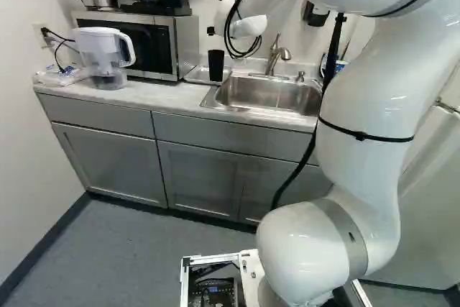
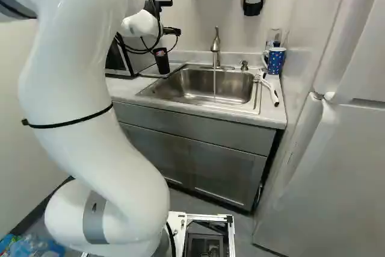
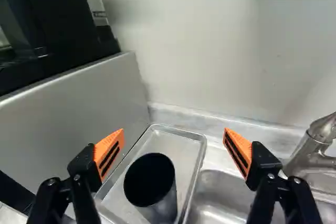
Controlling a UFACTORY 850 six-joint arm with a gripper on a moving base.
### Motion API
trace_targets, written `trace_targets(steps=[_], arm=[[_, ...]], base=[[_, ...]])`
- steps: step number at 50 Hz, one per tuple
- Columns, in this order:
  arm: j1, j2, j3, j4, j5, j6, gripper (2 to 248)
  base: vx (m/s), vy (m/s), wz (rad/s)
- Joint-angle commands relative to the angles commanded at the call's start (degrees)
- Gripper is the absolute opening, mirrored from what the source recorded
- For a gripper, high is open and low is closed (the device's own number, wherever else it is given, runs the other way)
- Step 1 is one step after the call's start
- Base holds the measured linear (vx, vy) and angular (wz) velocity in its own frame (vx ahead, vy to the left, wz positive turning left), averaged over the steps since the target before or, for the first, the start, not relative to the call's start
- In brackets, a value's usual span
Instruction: Rinse the cup and place it in the tray
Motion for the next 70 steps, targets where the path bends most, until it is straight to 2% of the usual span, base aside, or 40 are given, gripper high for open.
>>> trace_targets(steps=[40,70], arm=[[-5.97,5.83,2.33,0.0,0.0,0.0,247],[-10.57,6.0,2.44,0.0,0.0,0.0,247]], base=[[0.0,0.0,0.0],[0.0,0.0,0.0]])
